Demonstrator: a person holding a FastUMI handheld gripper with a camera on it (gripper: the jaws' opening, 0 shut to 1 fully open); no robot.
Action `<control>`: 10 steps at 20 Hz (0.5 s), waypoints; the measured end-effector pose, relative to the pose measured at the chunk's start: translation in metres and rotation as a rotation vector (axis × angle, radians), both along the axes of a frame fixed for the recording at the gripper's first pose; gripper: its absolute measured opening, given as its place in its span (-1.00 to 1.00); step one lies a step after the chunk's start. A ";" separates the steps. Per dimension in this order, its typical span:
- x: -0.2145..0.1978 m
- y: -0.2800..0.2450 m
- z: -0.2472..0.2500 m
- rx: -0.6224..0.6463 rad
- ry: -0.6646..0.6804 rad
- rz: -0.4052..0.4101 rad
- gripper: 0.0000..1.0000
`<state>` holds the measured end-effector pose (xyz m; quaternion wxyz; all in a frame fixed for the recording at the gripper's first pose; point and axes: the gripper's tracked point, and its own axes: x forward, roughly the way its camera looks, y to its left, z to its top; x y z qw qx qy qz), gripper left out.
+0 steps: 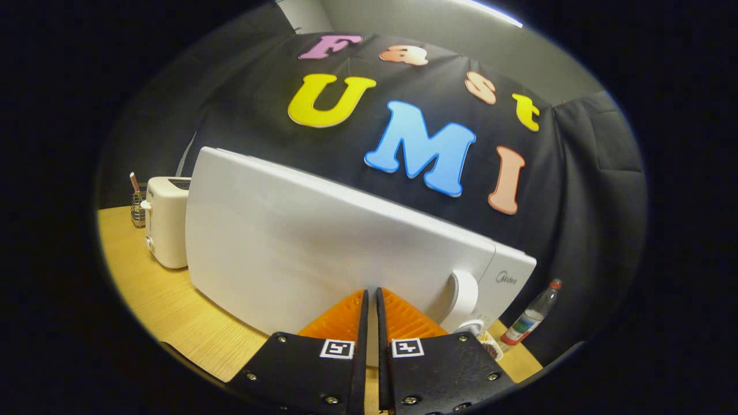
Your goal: Open the microwave, put the food inside, and close the microwave door.
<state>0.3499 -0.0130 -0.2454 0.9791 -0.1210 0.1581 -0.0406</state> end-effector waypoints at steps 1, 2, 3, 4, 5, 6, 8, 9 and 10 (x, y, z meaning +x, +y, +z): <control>-0.009 0.013 -0.006 0.091 0.033 0.026 -0.81; -0.018 0.018 -0.005 0.147 0.034 0.031 -0.81; -0.029 0.019 0.005 0.163 0.026 0.026 -0.81; -0.039 0.021 0.014 0.167 0.019 0.035 -0.81; -0.051 0.026 0.017 0.174 0.018 0.059 -0.81; -0.065 0.030 0.024 0.191 0.013 0.084 -0.81; -0.095 0.031 0.043 0.248 -0.010 0.112 -0.81; -0.111 0.032 0.055 0.289 -0.026 0.121 -0.81; -0.126 0.032 0.068 0.327 -0.037 0.131 -0.81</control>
